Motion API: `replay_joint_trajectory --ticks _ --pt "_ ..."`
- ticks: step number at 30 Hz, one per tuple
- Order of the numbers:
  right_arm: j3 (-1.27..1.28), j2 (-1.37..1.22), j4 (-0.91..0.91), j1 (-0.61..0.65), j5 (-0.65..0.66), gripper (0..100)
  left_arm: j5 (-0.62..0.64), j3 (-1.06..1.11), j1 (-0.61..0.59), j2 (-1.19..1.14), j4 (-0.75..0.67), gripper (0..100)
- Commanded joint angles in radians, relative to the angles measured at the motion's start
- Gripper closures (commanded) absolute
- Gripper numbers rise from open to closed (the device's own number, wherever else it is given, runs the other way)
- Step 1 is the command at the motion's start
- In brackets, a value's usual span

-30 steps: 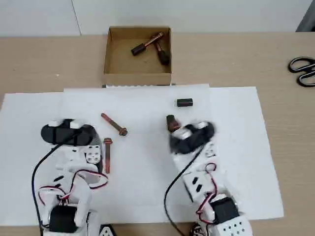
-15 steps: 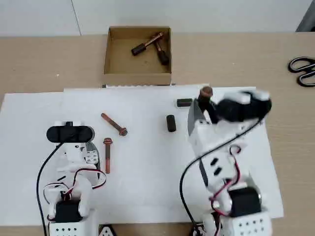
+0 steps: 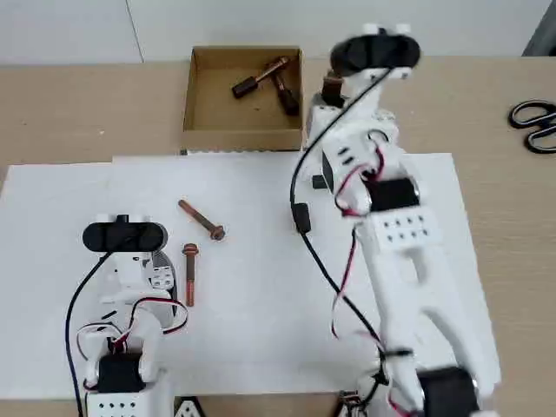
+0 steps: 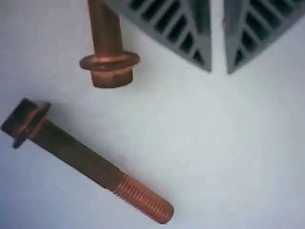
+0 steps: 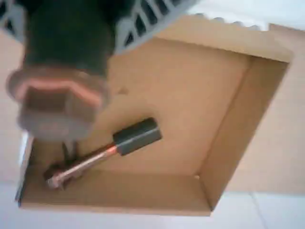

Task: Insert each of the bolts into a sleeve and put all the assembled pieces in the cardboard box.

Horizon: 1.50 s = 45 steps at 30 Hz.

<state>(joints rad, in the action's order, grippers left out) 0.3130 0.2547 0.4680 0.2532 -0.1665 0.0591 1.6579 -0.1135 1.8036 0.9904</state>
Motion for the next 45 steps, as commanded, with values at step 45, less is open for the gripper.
replay_joint_trajectory --ticks 45 --pt "-0.605 -0.159 0.625 0.113 0.308 99.5 -0.006 -0.004 0.0 0.006 -0.021 99"
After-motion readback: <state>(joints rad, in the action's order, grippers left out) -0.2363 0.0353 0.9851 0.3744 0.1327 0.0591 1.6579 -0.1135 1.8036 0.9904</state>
